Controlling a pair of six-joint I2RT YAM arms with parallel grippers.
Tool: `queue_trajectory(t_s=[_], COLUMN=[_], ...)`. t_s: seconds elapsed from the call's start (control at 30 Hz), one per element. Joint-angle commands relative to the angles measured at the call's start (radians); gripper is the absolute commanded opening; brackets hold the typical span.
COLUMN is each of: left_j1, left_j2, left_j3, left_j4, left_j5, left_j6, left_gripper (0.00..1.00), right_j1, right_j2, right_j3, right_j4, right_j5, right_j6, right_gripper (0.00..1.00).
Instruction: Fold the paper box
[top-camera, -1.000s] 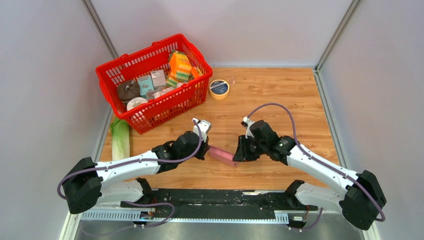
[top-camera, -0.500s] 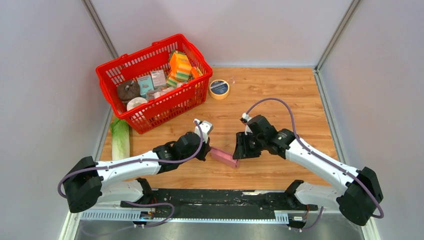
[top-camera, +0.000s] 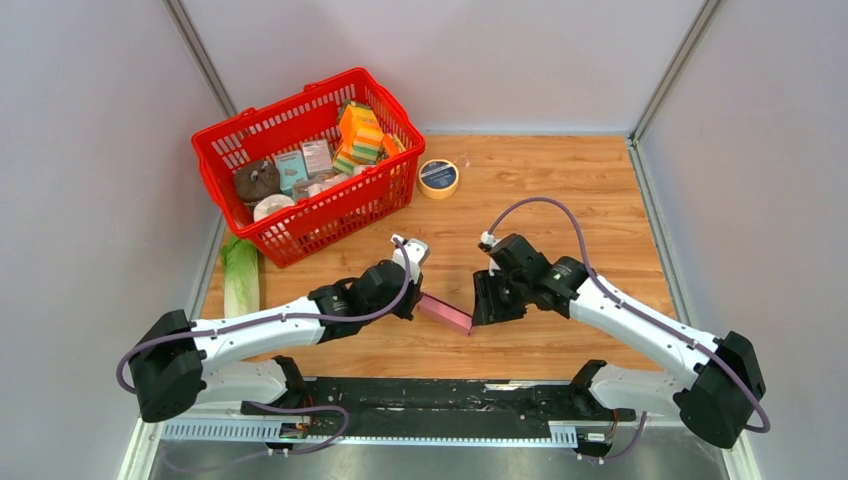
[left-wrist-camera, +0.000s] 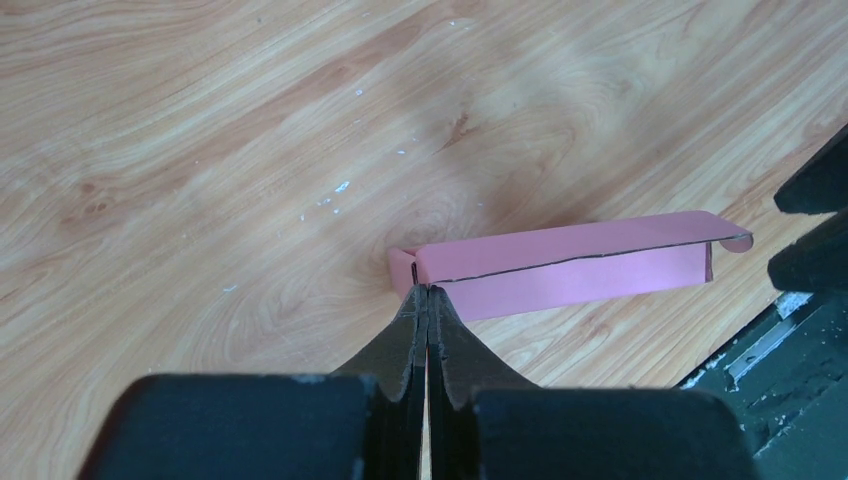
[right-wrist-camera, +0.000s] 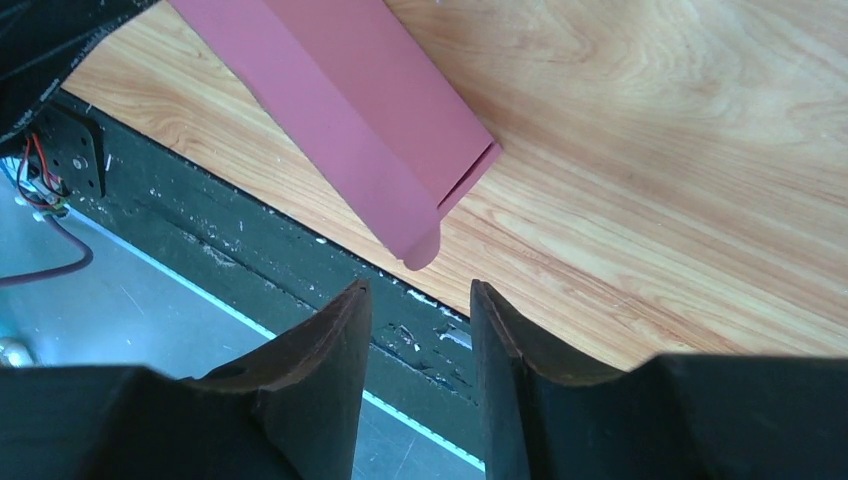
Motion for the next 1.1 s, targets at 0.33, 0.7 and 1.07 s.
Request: queue_trajectory(t_s=[0.33,0.7,1.07], left_j1=[-0.017,-0.018,-0.023], left_j2=[0.027,0.021,0.021], left_j3=[0.053,0.053,0.050], left_j4=[-0.048,-0.048,-0.045], left_j5=[-0.035,-0.031,-0.030], left_j6=[-0.035,-0.035,-0.035], left_gripper=[0.00,0.00,0.00], right_j1=[0.072,0.072,0.075], right_j2=[0.036,0.054,0.066], right_j3=[0.036,0.039,0.033], right_j4=[0.074,0.096,0.091], right_j5=[0.064,0.076,0.102], right_j6=[0.002,0.005,-0.006], right_gripper=[0.37,0.21,0.25])
